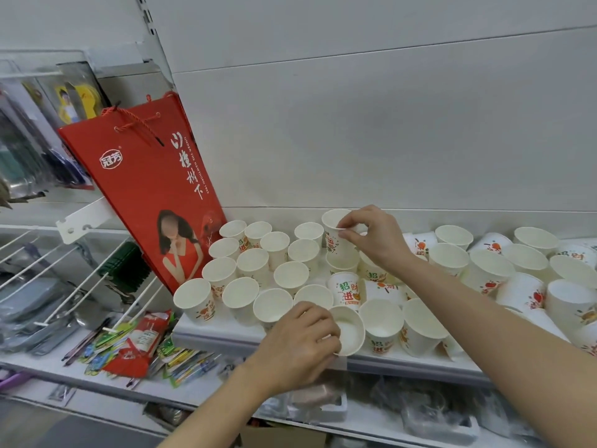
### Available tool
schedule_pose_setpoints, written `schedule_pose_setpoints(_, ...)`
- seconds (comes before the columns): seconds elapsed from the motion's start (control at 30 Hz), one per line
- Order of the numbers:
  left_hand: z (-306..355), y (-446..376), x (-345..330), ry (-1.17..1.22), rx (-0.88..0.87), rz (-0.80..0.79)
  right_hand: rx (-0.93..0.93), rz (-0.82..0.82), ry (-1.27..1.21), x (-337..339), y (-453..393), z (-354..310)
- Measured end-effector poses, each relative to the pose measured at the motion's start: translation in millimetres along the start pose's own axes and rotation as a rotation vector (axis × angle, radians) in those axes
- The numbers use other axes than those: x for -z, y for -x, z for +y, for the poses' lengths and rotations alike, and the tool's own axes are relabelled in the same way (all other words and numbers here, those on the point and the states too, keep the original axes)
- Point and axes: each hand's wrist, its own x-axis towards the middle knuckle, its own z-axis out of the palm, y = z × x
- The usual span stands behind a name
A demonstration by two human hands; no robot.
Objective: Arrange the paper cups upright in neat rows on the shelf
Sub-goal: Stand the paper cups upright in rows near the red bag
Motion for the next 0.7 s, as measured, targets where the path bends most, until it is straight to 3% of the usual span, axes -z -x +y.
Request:
schedule_pose_setpoints(0.3, -6.4, 14.3, 29.6, -0.009, 0.088, 0.217, 0.090, -0.051, -0.029, -48.5, -65.7, -20.0)
schedule_pose_setpoints(0.7, -38.8, 17.5, 35.7, 0.063, 0.122, 0.277, 0.010, -0.125, 0.041, -120.6, -114.5, -10.4)
